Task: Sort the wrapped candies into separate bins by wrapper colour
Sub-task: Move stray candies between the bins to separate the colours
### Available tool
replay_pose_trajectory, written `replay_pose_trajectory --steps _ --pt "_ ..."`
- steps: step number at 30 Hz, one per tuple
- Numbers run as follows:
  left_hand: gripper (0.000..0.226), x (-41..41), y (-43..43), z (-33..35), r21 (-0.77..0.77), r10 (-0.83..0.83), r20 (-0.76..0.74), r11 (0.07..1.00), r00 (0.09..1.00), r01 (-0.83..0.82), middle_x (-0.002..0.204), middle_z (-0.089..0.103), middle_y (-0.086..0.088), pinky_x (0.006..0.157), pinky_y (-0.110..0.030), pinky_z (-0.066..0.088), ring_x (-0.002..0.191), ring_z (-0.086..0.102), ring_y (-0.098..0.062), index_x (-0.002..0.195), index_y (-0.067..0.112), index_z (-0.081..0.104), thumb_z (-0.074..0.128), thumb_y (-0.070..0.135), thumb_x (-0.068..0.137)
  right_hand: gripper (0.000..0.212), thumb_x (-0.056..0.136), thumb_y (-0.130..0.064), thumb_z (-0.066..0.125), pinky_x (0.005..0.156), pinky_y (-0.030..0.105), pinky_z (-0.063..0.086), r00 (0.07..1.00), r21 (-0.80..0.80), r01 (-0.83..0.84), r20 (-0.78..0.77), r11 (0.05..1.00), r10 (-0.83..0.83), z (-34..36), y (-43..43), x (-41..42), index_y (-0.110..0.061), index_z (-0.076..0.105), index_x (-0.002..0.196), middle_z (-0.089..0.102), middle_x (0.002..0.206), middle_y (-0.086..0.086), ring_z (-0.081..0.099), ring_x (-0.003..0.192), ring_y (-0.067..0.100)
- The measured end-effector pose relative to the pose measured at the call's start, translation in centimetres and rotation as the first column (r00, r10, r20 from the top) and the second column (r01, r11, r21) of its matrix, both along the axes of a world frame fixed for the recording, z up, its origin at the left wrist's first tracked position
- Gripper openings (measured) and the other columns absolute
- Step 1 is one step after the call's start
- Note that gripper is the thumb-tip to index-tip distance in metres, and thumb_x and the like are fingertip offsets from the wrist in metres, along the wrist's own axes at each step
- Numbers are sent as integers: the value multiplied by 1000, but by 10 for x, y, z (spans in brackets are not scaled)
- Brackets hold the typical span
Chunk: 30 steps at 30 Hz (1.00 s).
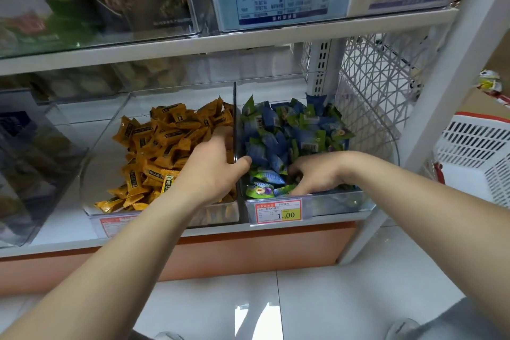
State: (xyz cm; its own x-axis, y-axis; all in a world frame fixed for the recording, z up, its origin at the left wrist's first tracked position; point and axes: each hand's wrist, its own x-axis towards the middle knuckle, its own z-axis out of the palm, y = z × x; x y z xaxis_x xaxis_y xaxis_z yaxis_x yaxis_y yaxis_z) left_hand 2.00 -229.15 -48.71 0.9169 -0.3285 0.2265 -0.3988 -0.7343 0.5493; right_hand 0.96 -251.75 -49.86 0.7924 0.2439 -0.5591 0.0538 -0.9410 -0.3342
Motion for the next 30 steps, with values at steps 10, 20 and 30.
replay_pose_trajectory --steps 10,20,30 --pt "53 1 1 -2 -15 -17 -13 1000 1000 16 104 51 16 71 -16 41 92 53 -8 133 25 45 69 39 89 51 82 -50 74 74 25 46 853 153 229 445 961 -274 39 -41 4 -37 57 128 56 126 -8 56 101 16" --pt "52 0 1 -4 -27 -18 0 999 1000 18 104 51 18 71 -12 38 94 50 -5 133 25 46 70 37 89 18 95 -34 57 82 27 52 996 172 -32 92 985 16 16 -22 -31 -25 72 100 73 98 -10 65 89 8" --pt "58 0 -2 -4 1 -2 -20 1000 1000 2 124 63 2 85 -25 44 110 60 -19 136 25 43 70 41 87 24 90 -26 52 84 29 48 998 -96 9 -63 995 -16 9 -32 -13 -23 74 99 69 105 -10 61 97 12"
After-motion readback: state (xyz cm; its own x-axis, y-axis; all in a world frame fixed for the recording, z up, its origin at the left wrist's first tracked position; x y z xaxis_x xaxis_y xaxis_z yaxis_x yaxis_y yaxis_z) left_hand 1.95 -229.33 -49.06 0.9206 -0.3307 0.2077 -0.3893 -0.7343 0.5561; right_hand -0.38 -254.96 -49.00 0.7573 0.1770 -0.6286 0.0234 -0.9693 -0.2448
